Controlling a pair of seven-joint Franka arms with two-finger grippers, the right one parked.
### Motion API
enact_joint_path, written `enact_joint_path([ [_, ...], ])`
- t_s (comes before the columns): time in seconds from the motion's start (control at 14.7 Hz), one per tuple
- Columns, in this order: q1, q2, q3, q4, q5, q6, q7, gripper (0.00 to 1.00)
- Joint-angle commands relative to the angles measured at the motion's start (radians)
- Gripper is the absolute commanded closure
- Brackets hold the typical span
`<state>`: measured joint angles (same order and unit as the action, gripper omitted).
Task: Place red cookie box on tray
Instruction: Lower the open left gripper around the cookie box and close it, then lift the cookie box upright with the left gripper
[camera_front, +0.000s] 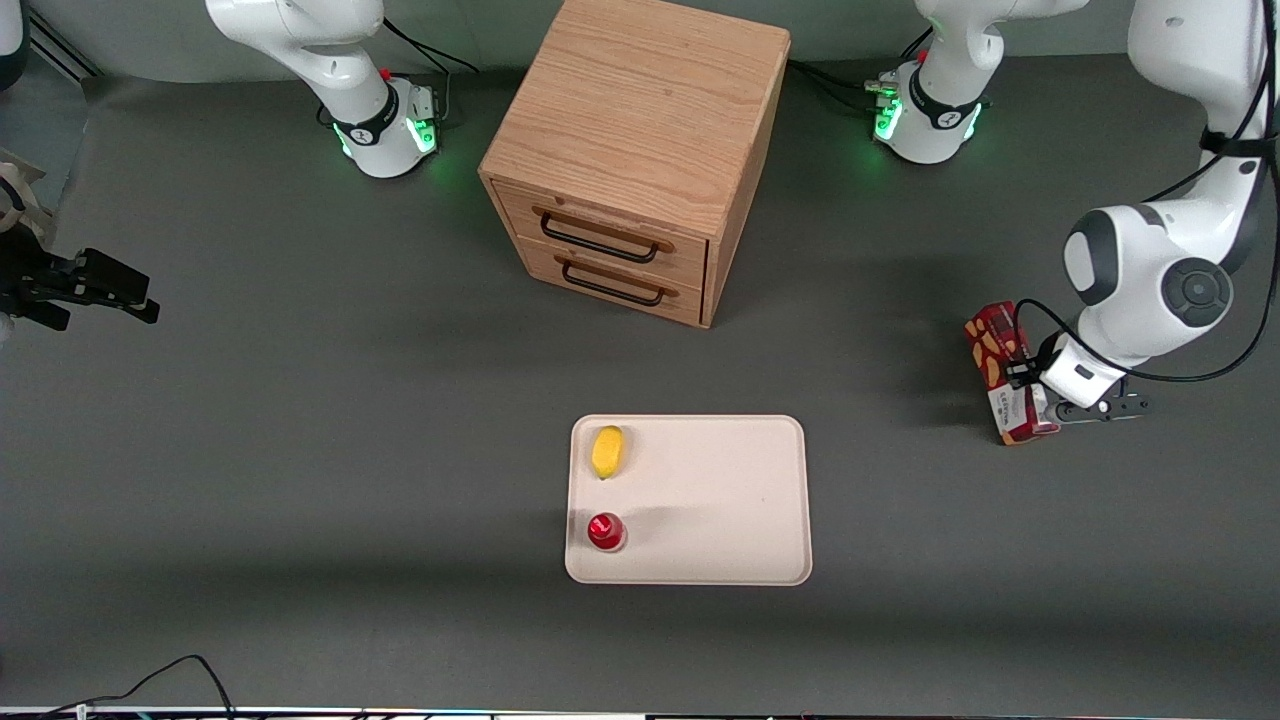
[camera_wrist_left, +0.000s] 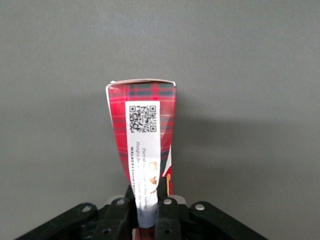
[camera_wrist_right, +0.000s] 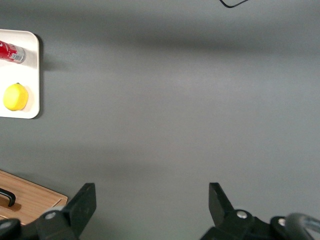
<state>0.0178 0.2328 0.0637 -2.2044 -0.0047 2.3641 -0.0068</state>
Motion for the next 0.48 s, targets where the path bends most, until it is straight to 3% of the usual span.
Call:
enact_joint_path([
  [0.0, -0.013, -0.111, -0.002, 0.101, -0.006, -0.257, -0.012, 1.0],
  [0.41, -0.021, -0.156, -0.002, 0.469, 0.008, -0.776, 0.027, 1.0],
])
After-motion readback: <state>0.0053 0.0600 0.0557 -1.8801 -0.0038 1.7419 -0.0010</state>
